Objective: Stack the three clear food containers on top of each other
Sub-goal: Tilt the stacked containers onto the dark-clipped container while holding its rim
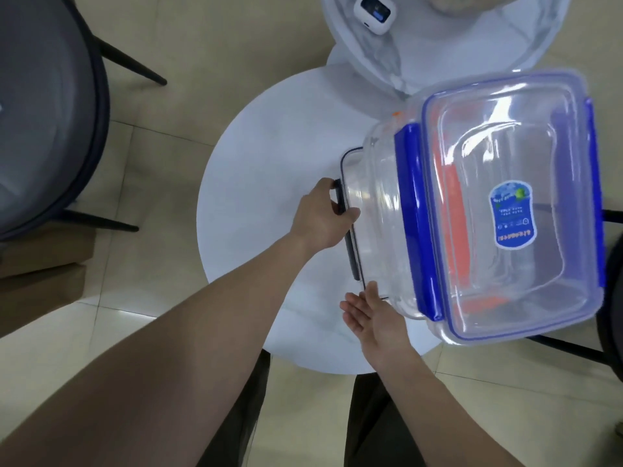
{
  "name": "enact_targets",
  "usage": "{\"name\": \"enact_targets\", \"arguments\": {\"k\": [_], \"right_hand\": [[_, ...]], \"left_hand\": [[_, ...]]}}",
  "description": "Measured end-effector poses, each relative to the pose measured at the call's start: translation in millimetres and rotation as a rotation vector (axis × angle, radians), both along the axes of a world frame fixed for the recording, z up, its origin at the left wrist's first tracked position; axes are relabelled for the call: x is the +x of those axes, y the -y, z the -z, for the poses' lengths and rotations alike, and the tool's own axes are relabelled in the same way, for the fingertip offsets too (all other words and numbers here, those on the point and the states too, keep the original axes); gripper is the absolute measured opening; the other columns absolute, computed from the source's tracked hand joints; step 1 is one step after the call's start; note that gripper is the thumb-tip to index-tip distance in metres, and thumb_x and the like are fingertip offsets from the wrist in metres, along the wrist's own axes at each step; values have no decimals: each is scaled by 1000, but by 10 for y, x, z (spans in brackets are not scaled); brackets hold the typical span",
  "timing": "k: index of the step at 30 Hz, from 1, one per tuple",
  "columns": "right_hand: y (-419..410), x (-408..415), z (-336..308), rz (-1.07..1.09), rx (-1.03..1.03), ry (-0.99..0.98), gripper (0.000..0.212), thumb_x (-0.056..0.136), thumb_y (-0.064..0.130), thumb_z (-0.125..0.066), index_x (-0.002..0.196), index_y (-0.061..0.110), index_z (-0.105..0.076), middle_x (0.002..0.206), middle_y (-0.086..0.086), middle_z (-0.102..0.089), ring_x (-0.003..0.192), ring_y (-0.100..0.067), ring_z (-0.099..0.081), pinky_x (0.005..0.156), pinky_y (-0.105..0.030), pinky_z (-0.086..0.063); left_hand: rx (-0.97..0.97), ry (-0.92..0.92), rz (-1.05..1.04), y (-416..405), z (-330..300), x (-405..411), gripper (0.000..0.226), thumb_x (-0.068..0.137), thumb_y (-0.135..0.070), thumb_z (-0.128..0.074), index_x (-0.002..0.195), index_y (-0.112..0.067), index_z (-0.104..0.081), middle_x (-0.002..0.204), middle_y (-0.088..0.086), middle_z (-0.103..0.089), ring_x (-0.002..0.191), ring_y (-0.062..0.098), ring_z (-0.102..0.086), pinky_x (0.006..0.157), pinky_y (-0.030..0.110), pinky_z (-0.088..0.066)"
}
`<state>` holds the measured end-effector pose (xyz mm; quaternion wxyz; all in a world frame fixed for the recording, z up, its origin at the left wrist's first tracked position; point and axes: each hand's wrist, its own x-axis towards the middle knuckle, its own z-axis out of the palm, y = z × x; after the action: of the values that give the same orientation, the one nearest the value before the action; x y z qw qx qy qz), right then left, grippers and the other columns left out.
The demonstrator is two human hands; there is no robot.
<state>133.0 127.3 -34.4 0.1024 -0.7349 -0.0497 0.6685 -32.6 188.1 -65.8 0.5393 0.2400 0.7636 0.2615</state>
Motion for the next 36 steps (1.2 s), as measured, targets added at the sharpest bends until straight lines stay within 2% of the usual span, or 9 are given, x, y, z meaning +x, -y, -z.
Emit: {"name": "enact_targets", "arguments": {"k": [2,5,8,11,15,20,27,32,36], "right_hand": [[-16,132,1,2,32,20,27,106,24,-46,116,1,-56,101,-14,-68,96,-29,-67,93,-40,-49],[-61,263,-3,42,68,27,25,107,21,-45,120,1,-52,106,-17,-67,100,-32,-68,93,-42,-51],[-88,355,43,153,95,21,22,105,23,-50,114,3,-57,115,-22,-68,95,-33,-76,83,-40,-60],[-95,387,85,298,149,-11,35,104,28,-54,128,3,-54,126,-26,-65,96,-35,-78,78,-43,-66],[-105,367,106,390,204,-55,38,102,29,-59,135,13,-51,135,-25,-61,108,-38,-74,86,-51,-61],[-112,362,134,480,181,-112,46,98,25,-66,139,10,-51,139,-26,-58,115,-42,-70,90,-56,-59],[-84,332,142,386,208,-7,46,95,23,-70,133,2,-56,124,-23,-71,98,-30,-79,72,-35,-64],[-83,371,134,326,219,4,44,95,23,-69,132,0,-59,122,-22,-72,99,-29,-78,71,-32,-64],[-71,413,137,331,223,3,46,94,24,-69,133,1,-59,123,-21,-72,102,-29,-78,71,-32,-64]], "left_hand": [[-43,68,-89,95,26,40,58,85,-29,-77,134,-16,-49,84,-3,-66,73,13,-66,64,26,-56],[-89,180,-207,215,85,130,61,78,-30,-84,127,-14,-51,95,10,-74,82,21,-74,81,40,-64],[-107,218,-288,309,111,216,52,75,-28,-86,112,-15,-53,96,11,-74,86,23,-77,85,45,-63],[-128,244,-353,374,115,274,47,72,-27,-87,103,-13,-55,92,11,-75,86,25,-78,85,45,-63],[-143,238,-373,424,104,312,49,71,-29,-88,105,-12,-57,96,12,-76,86,24,-77,83,42,-64],[-96,154,-478,372,123,223,51,70,-31,-87,107,-18,-55,99,5,-70,94,25,-73,86,45,-62],[9,163,-603,380,133,107,33,73,-19,-87,91,-7,-61,87,17,-69,73,28,-70,76,49,-65],[-2,147,-619,339,124,156,29,75,-17,-86,83,-8,-59,100,28,-71,86,40,-75,74,45,-66],[-17,150,-578,286,128,166,28,76,-15,-85,83,-6,-60,92,25,-71,73,30,-71,74,46,-66]]}}
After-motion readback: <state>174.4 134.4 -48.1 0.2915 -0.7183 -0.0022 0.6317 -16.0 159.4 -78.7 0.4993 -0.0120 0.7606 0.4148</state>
